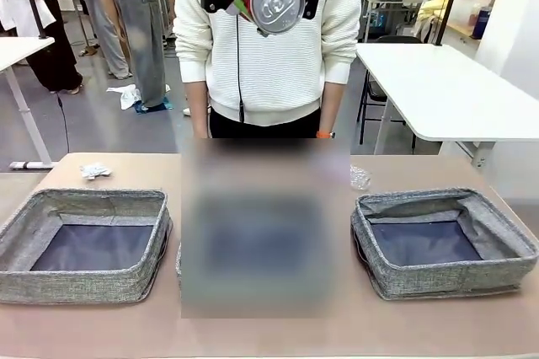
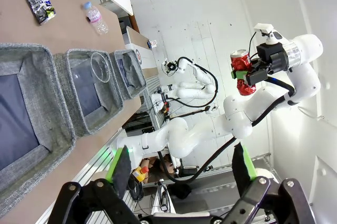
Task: Sort the waste into the appropriate baskets.
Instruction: Place the picked waste into the Fabric basket indicated by the person.
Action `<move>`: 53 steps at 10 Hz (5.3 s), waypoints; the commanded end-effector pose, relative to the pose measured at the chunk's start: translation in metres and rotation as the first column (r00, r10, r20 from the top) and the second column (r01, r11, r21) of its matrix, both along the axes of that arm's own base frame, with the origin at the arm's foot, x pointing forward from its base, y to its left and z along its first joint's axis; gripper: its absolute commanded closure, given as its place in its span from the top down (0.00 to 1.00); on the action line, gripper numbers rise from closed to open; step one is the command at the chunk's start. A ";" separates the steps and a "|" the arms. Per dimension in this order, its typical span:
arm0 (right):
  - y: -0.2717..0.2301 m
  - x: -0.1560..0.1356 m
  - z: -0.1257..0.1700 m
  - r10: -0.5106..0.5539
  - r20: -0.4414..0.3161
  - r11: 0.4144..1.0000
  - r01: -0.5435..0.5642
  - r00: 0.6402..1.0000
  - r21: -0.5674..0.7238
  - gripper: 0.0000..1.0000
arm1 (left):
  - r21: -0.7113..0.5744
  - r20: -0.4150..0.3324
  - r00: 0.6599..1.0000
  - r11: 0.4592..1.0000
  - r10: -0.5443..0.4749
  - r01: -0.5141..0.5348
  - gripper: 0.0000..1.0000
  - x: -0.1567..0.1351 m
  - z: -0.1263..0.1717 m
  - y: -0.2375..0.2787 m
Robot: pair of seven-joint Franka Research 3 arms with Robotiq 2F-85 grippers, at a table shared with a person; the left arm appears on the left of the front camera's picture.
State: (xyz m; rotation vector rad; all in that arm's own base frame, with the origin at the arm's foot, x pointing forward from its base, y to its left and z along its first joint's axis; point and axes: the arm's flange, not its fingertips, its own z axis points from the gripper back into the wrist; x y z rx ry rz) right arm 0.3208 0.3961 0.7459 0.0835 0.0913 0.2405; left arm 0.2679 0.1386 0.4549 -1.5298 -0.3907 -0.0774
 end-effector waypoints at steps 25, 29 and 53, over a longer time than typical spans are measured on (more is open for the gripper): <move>-0.325 -0.007 -0.294 -0.510 -0.277 0.829 0.551 0.814 0.096 0.01 | -0.008 -0.011 1.000 1.000 -0.007 0.007 1.00 -0.002 0.005 0.000; -0.324 0.007 -0.309 -0.623 -0.158 0.740 0.642 0.766 0.200 0.01 | -0.008 -0.011 1.000 1.000 -0.007 0.007 1.00 -0.002 0.005 0.000; -0.386 -0.005 -0.193 -0.401 -0.056 0.344 0.207 0.914 0.916 1.00 | -0.008 -0.011 1.000 1.000 -0.007 0.007 1.00 -0.002 0.005 0.000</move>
